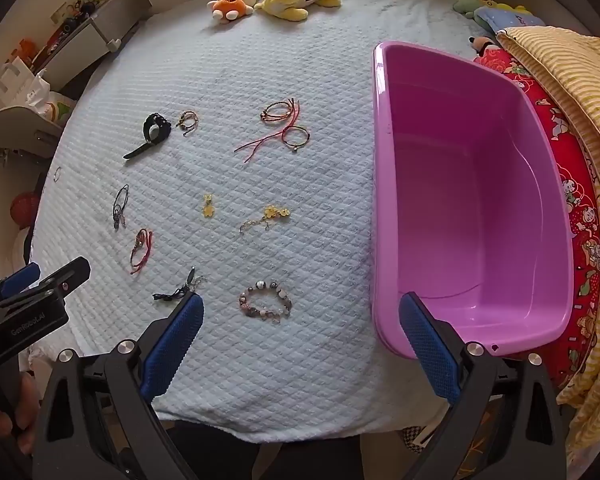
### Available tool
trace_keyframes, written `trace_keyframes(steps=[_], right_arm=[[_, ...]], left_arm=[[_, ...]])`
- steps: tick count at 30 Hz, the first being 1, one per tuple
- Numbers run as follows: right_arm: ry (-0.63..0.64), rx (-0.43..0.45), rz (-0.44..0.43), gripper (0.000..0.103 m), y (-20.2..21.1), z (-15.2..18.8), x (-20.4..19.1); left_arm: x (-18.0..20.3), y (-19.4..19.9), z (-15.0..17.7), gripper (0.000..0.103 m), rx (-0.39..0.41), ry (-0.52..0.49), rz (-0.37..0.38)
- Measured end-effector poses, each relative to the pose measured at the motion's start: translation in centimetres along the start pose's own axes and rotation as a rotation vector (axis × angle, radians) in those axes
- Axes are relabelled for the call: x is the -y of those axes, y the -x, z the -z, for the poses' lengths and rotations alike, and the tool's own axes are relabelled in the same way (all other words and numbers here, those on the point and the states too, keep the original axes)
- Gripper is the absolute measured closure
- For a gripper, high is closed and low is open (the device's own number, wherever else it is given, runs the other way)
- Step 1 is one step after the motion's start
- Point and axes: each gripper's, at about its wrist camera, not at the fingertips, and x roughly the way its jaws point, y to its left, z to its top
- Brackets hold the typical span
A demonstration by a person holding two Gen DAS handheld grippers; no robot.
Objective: Organize jewelry
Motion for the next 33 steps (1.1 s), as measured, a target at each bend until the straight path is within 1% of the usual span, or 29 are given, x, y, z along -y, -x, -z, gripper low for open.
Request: trace_keyframes(steps=[5, 8, 14, 22, 33], right_arm=[[0.001, 0.001, -0.006, 0.009, 0.00, 0.21, -0.18], [0.002, -0.002, -0.009, 0.009, 0.15, -0.48, 0.31], [0.006, -0.001, -0.002, 0.009, 0.29, -0.48, 0.11], [0.031, 0.004, 0.002, 0.009, 0.15, -0.56, -0.29], [0.030, 0.002, 0.006, 0.009, -0.04, -0.61, -0.27]], left_arm=[[0.03, 0.14, 0.00, 0.006, 0.009, 0.004, 0.001], [0.02, 0.15, 0.03, 0.006, 0.009, 0.008, -0.001], [-0.36, 0.09, -0.39, 0.006, -0.011, 0.024, -0.014], [-0.66, -0.25, -0.29, 0.006, -0.002, 0.024, -0.013], [-0.70, -0.25, -0.31, 0.006, 0.004, 0.023, -0.012]])
